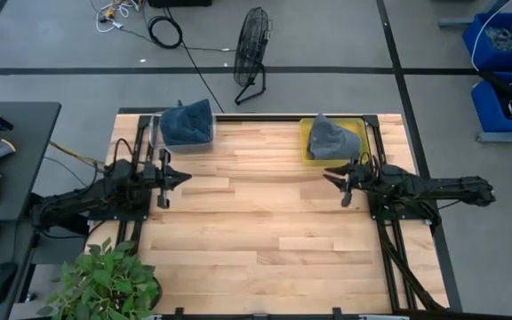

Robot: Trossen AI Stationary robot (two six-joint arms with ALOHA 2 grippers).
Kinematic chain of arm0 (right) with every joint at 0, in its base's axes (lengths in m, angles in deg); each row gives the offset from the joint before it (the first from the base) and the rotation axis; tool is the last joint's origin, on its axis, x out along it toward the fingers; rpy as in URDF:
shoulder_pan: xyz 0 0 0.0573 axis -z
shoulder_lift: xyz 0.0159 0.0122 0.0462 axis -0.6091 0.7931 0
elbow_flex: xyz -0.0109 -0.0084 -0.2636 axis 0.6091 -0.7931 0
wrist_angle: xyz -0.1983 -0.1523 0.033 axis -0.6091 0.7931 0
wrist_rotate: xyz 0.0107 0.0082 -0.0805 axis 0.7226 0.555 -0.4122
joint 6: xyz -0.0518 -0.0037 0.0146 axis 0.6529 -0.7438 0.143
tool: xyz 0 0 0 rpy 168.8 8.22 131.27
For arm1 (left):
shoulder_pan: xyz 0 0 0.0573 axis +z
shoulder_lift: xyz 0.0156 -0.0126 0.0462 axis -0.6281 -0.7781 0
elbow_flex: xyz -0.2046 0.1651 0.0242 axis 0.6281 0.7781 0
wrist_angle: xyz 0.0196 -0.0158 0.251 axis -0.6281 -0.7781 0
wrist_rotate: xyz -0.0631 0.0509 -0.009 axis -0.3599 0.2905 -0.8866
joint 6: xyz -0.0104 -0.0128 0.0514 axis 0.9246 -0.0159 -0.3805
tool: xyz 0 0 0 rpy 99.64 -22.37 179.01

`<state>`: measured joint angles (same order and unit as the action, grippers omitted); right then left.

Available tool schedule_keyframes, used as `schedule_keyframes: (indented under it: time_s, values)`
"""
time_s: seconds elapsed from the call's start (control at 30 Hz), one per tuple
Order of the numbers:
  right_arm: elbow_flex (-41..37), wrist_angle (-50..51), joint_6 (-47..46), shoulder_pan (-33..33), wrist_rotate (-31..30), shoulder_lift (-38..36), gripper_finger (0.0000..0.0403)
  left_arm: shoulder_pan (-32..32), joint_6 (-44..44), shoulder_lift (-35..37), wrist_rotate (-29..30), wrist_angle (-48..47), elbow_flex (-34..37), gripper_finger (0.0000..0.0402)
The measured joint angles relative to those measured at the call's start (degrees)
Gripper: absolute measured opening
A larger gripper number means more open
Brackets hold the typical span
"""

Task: Pick & Place hat
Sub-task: Return to Home Position

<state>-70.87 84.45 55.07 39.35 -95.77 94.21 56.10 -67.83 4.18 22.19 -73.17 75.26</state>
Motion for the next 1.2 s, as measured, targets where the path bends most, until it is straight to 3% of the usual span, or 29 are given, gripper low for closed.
schedule_keyframes:
  time_s: [0.13, 1.2]
  values:
    - [0.04, -0.83, -1.6, 0.03, -4.27, 0.15, 0.01, 0.0, -0.13, -0.02, 0.02, -3.27, 0.0, 0.0005]
    - [0.09, -0.69, -1.88, 0.03, -3.96, 0.17, 0.01, 0.0, 0.31, -0.02, 0.04, -4.23, 0.04, 0.0005]
